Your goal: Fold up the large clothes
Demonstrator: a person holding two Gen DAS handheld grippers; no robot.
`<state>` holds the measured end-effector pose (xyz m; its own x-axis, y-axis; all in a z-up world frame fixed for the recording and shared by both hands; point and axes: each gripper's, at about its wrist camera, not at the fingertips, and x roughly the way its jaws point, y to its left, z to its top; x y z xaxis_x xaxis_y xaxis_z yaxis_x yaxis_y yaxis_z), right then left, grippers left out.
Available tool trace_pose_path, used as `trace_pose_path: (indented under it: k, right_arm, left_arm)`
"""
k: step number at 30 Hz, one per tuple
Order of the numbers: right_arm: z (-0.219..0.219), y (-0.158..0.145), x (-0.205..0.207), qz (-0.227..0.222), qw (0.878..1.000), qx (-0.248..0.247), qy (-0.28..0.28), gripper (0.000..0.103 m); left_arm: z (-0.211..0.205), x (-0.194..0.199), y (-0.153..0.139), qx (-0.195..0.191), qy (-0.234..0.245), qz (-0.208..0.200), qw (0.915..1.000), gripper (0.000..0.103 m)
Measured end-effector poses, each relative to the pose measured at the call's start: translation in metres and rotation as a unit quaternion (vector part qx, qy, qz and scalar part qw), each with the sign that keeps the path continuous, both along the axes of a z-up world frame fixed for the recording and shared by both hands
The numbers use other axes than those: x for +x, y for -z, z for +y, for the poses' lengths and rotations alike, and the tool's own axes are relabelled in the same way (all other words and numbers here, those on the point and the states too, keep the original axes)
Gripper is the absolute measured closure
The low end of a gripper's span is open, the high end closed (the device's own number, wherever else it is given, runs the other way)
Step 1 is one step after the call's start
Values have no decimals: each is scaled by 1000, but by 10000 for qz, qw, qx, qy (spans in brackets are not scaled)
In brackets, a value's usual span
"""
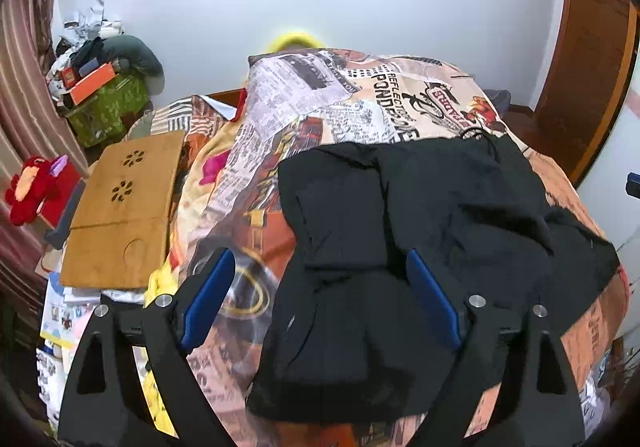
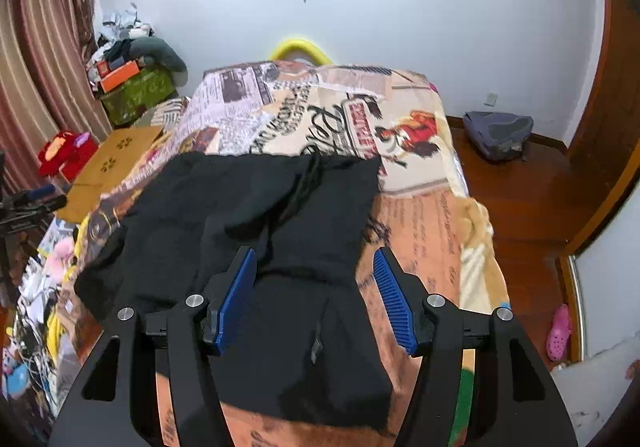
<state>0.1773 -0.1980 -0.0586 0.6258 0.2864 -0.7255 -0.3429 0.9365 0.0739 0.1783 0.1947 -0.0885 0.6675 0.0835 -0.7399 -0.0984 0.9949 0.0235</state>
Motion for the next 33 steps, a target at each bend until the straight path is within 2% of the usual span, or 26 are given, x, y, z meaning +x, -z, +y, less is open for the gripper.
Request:
trace_pose_path:
  k: [4, 7, 10, 15, 19, 21, 23, 24, 26, 29, 31, 33]
  right_arm:
    - [-14, 20, -10, 332, 9994, 42, 134, 46]
    - [-22, 38, -13, 551, 9981, -26, 256, 46]
    - [-30, 53, -15, 775, 9965, -51, 320, 46]
    - [-42, 76, -17, 1026, 9937, 44, 440, 46]
    - [-44, 90, -17, 1237, 9909, 181, 493, 46]
    - [-44, 96, -16, 1304, 9900, 165, 505, 46]
    - [-42, 105, -13, 1423, 9881, 122, 566, 46]
    - [-42, 110, -12, 1472, 9869, 179, 633, 46]
    - [-44, 111, -17, 1376, 9870, 349, 753, 40]
    - [-41, 109, -25, 1269, 9883, 313, 787, 40]
    - [-40, 107, -29, 1250, 9885, 401, 747, 41]
    - [-40, 106, -34, 1358, 9870, 730, 452, 41]
  left_arm:
    - [16, -20, 21, -333, -177, 211, 9991, 15]
    - [38, -31, 55, -816, -335, 618, 9942, 15]
    - [54, -41, 88, -1084, -529, 983, 9878, 15]
    - [69, -59, 130, -1426, -707, 1226, 9796, 15]
    - [72, -60, 164, -1388, -945, 1481, 9746, 15]
    - [70, -56, 181, -1549, -946, 1645, 9695, 15]
    - [64, -54, 184, -1540, -949, 1615, 9702, 15]
    - [59, -54, 181, -1454, -918, 1508, 9735, 15]
    - [48, -55, 172, -1439, -742, 1246, 9789, 15]
    - [33, -56, 161, -1435, -561, 973, 9833, 17]
    - [23, -55, 155, -1268, -472, 937, 9864, 35]
    - [20, -54, 153, -1248, -444, 942, 9867, 43]
